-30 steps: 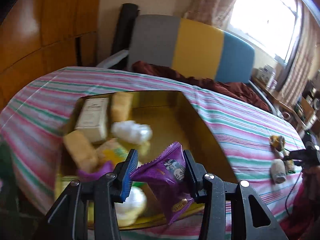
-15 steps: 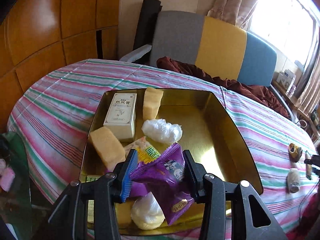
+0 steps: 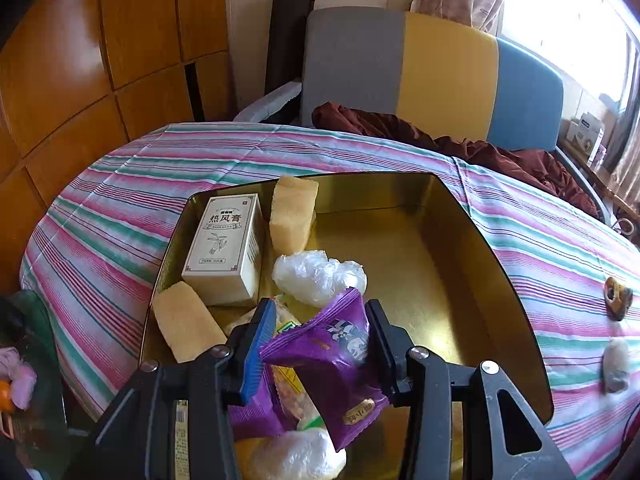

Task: Organize objects
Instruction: 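Carry the packet over the gold tray and open the left gripper while the right holds the bag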

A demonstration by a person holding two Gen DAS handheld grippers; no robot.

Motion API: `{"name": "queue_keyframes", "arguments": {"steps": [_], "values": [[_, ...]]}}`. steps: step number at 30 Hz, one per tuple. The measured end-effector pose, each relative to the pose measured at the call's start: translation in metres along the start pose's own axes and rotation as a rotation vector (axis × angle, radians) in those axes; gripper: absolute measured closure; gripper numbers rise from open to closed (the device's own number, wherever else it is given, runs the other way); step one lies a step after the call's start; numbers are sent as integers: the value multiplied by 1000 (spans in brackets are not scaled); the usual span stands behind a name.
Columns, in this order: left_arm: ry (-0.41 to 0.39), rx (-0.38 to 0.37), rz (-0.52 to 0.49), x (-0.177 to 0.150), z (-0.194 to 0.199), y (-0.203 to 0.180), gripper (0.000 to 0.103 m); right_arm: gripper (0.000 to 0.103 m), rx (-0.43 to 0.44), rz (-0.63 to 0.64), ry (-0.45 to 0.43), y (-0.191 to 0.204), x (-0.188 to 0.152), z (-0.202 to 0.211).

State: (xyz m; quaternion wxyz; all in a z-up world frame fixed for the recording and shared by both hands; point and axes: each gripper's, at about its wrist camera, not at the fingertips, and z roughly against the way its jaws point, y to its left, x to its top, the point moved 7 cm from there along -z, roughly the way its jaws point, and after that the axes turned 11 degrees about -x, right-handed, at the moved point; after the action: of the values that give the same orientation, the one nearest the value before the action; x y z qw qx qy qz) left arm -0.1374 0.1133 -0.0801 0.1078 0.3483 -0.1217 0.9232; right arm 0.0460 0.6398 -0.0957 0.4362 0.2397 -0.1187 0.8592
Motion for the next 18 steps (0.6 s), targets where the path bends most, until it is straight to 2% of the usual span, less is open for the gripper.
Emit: {"name": "queue_keyframes", "arguments": {"steps": [4, 8, 12, 18], "values": [[17, 7, 5, 4, -11, 3, 57, 54, 1, 8, -9, 4, 2, 0], [69, -22, 78, 4, -26, 13, 56, 54, 0, 12, -14, 6, 4, -1], [59, -21, 99, 7, -27, 18, 55, 54, 0, 17, -15, 8, 6, -2], [37, -9, 100, 4, -17, 23, 41, 54, 2, 16, -27, 6, 6, 1]]}}
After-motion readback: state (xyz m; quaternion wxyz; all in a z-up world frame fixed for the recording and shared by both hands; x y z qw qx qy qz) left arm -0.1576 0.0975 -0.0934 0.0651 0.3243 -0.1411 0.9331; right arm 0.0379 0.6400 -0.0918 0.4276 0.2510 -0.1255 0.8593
